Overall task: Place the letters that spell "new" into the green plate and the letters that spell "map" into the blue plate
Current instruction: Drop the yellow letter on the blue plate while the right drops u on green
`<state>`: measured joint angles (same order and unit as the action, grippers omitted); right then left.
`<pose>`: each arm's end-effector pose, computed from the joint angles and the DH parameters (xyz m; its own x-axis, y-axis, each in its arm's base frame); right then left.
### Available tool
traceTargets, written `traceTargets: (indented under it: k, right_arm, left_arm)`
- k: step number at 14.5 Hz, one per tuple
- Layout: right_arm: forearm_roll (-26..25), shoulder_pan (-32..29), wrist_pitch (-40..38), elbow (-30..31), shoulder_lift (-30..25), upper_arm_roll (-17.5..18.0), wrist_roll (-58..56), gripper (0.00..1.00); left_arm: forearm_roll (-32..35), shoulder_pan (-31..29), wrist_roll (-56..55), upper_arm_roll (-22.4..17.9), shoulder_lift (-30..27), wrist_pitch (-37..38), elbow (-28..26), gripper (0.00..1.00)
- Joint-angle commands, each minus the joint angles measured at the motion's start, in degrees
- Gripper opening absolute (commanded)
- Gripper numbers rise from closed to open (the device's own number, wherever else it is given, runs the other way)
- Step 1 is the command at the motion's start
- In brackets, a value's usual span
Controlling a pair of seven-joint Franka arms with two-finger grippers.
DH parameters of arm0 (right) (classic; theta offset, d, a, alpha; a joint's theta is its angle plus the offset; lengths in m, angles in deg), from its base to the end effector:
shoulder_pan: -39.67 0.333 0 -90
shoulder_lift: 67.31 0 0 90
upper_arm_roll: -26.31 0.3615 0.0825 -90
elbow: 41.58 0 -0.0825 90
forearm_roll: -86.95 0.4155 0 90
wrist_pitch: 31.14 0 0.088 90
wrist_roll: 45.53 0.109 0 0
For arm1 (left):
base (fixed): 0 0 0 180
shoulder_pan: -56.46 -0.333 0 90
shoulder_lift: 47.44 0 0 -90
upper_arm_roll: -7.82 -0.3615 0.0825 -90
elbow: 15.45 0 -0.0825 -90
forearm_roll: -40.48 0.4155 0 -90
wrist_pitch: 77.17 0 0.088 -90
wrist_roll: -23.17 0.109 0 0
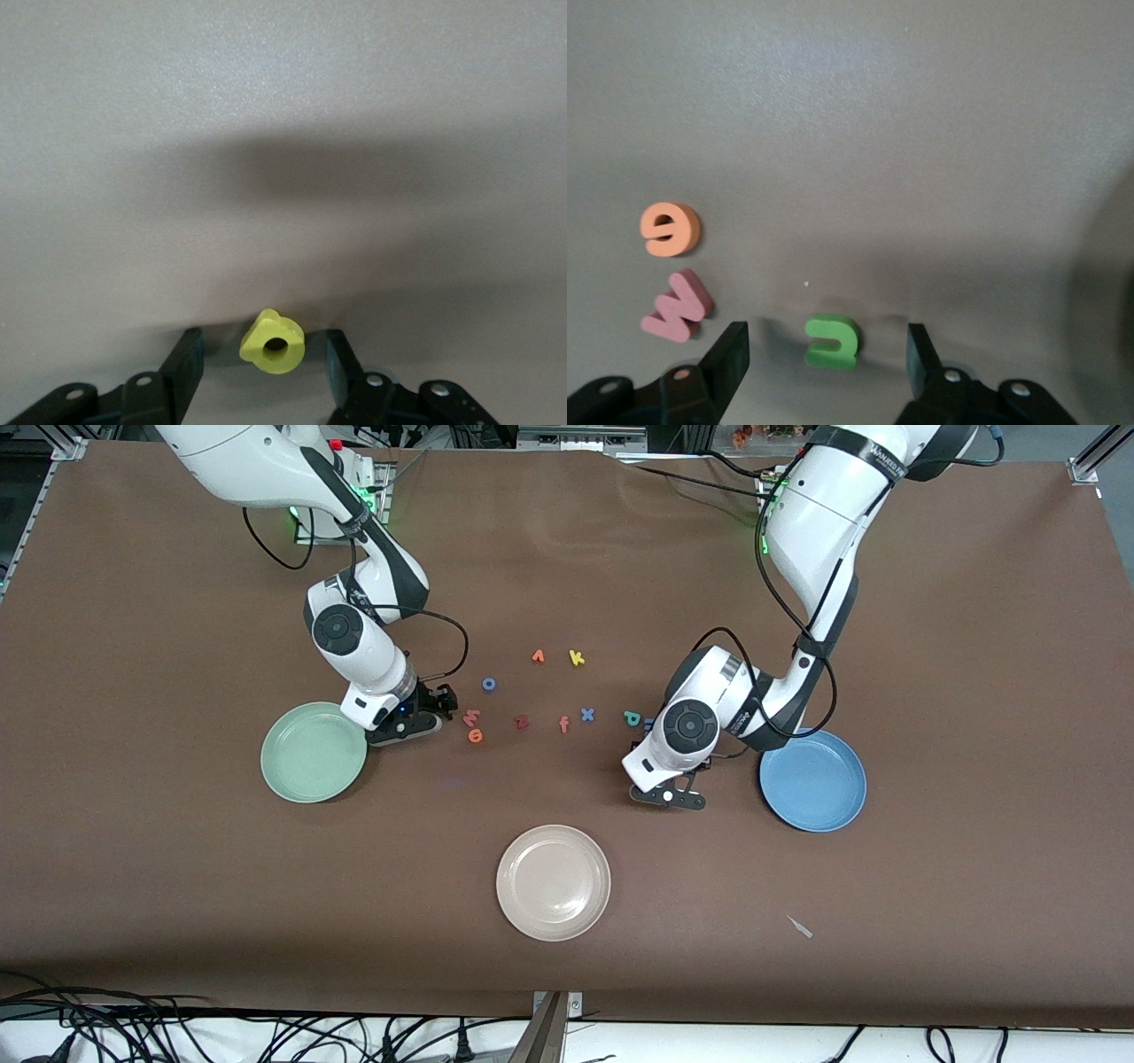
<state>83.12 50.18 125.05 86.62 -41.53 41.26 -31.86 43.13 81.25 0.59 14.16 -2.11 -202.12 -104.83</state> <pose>0.5239 0.2541 0.1888 0.9715 0.2342 0.0365 0.2367 -0.9671 -0.0933 0.6379 -0.3696 0.1751 0.9744 -0.1482 -0.1692 -0.1539 -0.9879 -0.0210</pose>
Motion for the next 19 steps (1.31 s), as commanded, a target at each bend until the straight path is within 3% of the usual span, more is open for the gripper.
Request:
traceTargets:
  k: [1,2,4,6,9,12,14,15,17,19]
  right_arm:
    - [-1.7,0.9,1.1,0.0,0.5,-1.2,1.0,0.75]
    - [-2.0,0.9,1.1,0.0,0.5,-1.2,1.0,0.69]
    - [-2.4,0.9,1.1,0.0,0.6,-1.2,1.0,0.61]
    - [-2.4,0.9,1.1,0.0,0.8,-1.2,1.0,0.61]
    - [-2.5,1.5,1.1,0.0,1.1,-1.2,1.0,0.49]
    - [-2.5,1.6,1.1,0.0,1.1,-1.2,1.0,0.43]
    - [-2.5,1.7,1.1,0.0,1.1,-1.2,1.0,0.41]
    - [-2.5,1.7,1.1,0.0,1.2,-1.3,1.0,0.36]
    - [-2.5,1.7,1.0,0.0,1.2,-1.3,0.9,0.25]
    - [-2.5,1.7,0.9,0.0,0.9,-1.6,0.5,0.23]
  left_arm:
    - [1.3,0.0,-1.1,0.1,-0.1,-0.2,-0.8,0.52]
    - [1.3,0.1,-1.1,0.1,-0.1,-0.2,-0.8,0.51]
    - [1.6,0.0,-1.0,0.1,-0.1,-0.2,-0.7,0.36]
    - [1.6,0.1,-0.8,0.1,-0.1,-0.2,-0.7,0.29]
    - [1.6,-0.1,-0.7,0.1,-0.2,-0.2,-0.7,0.27]
    - [1.6,-0.5,-0.6,0.0,-1.2,0.3,-0.5,0.27]
    - [1.7,-0.8,-0.6,-0.5,-3.6,3.6,-0.5,0.27]
    - [1.7,-1.1,-0.3,-1.8,-5.1,5.7,-0.5,0.27]
    - [2.4,-3.8,3.2,-2.1,-7.4,8.9,-0.4,0.27]
    - [2.6,-8.0,9.4,-2.1,-9.2,11.6,-0.4,0.27]
